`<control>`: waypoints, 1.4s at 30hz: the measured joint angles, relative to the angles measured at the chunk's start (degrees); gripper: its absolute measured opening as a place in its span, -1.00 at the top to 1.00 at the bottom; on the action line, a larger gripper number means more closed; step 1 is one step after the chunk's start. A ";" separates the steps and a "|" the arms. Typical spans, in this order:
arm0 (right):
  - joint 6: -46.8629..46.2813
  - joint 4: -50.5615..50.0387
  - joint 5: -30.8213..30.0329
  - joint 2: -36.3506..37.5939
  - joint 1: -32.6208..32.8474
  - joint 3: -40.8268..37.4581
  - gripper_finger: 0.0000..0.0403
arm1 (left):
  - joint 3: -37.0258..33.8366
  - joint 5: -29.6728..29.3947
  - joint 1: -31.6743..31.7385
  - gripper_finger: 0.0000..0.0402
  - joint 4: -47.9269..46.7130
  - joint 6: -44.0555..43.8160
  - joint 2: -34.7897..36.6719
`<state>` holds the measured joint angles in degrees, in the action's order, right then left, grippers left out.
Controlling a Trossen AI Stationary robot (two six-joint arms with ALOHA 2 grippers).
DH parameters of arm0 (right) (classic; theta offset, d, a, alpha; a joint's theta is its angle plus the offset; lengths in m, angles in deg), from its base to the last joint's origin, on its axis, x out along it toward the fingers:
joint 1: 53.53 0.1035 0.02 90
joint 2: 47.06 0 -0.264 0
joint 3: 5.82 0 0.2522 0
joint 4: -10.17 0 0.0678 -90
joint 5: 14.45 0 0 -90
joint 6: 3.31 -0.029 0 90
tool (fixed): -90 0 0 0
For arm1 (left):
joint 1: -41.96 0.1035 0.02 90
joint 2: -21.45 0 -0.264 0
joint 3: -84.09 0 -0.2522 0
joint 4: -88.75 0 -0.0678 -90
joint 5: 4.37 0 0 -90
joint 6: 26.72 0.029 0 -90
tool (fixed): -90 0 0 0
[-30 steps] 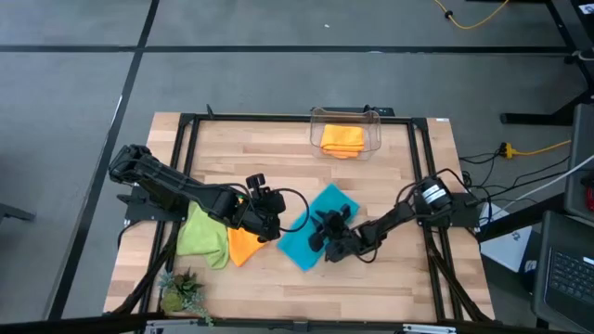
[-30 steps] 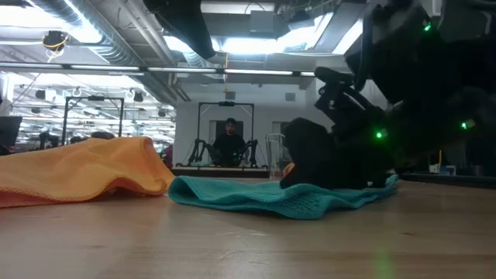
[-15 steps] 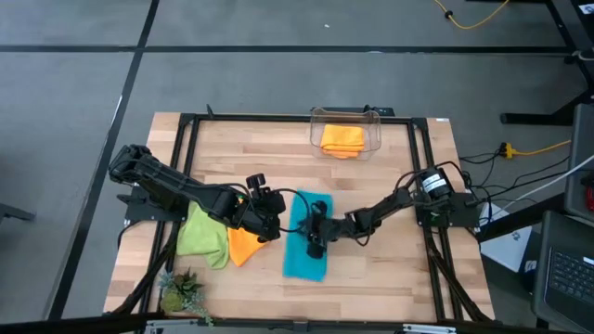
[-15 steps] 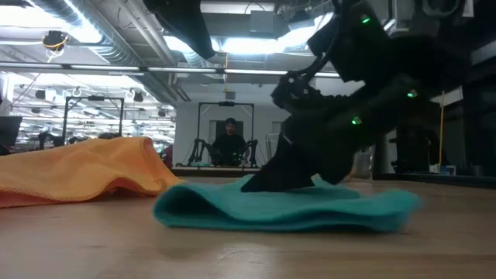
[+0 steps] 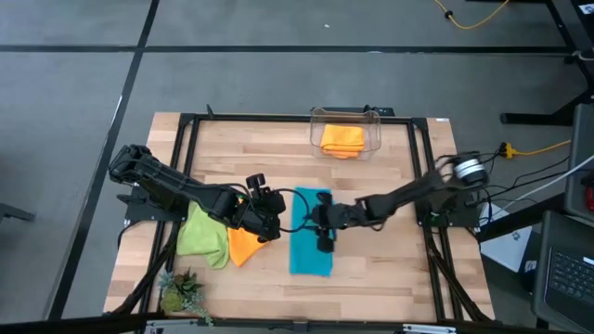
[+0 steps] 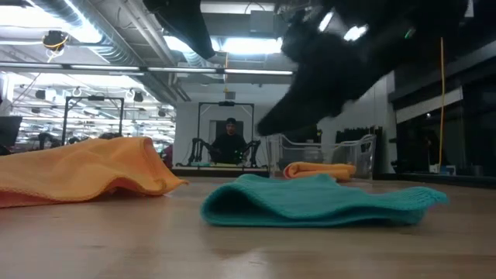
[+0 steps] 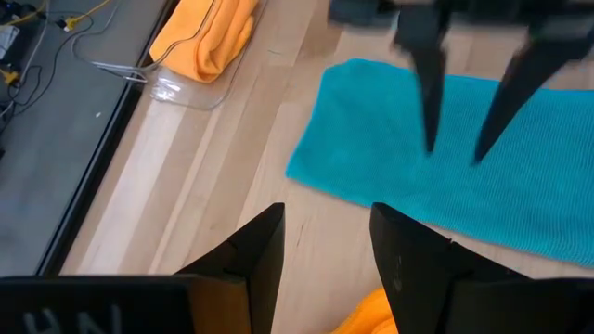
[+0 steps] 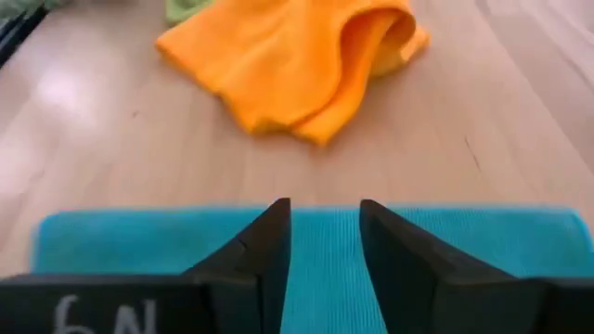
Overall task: Fold microfiber towels
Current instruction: Fold the blue microfiber towel
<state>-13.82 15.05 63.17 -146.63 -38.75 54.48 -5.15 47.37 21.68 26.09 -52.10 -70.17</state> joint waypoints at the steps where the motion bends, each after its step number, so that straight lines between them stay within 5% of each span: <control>1: -0.89 -3.41 -0.04 2.20 0.82 -0.07 0.34 | 0.00 0.00 0.00 0.24 0.02 0.00 0.00; 6: -4.18 -17.12 0.69 10.17 5.97 -0.04 0.34 | -0.82 2.07 0.00 0.24 1.21 0.13 0.02; 12: -8.91 -27.73 0.39 11.48 11.54 -0.06 0.34 | -7.36 6.39 -0.46 0.24 6.68 0.42 0.00; 15: -10.07 -25.82 0.26 10.57 14.16 -0.06 0.34 | -11.48 7.90 -1.49 0.24 15.71 0.68 -0.04; 20: -7.08 -21.91 0.76 8.22 18.00 -0.04 0.34 | -17.80 19.76 -3.87 0.24 39.78 7.92 -0.81; 24: -5.66 -19.59 -1.12 6.24 19.69 -0.02 0.34 | -18.97 21.63 -6.61 0.24 51.15 12.56 -3.23; 35: -7.38 -15.59 3.19 5.49 20.64 0.05 0.32 | -13.28 21.22 -11.17 -0.01 54.69 12.54 -11.59; 42: -5.86 -10.89 4.55 5.24 20.93 0.09 -0.03 | -12.88 21.02 -12.57 -0.18 53.84 14.67 -15.20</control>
<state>-19.68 4.16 67.72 -141.39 -17.83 54.58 -18.03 68.38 9.11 79.92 -37.44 -85.37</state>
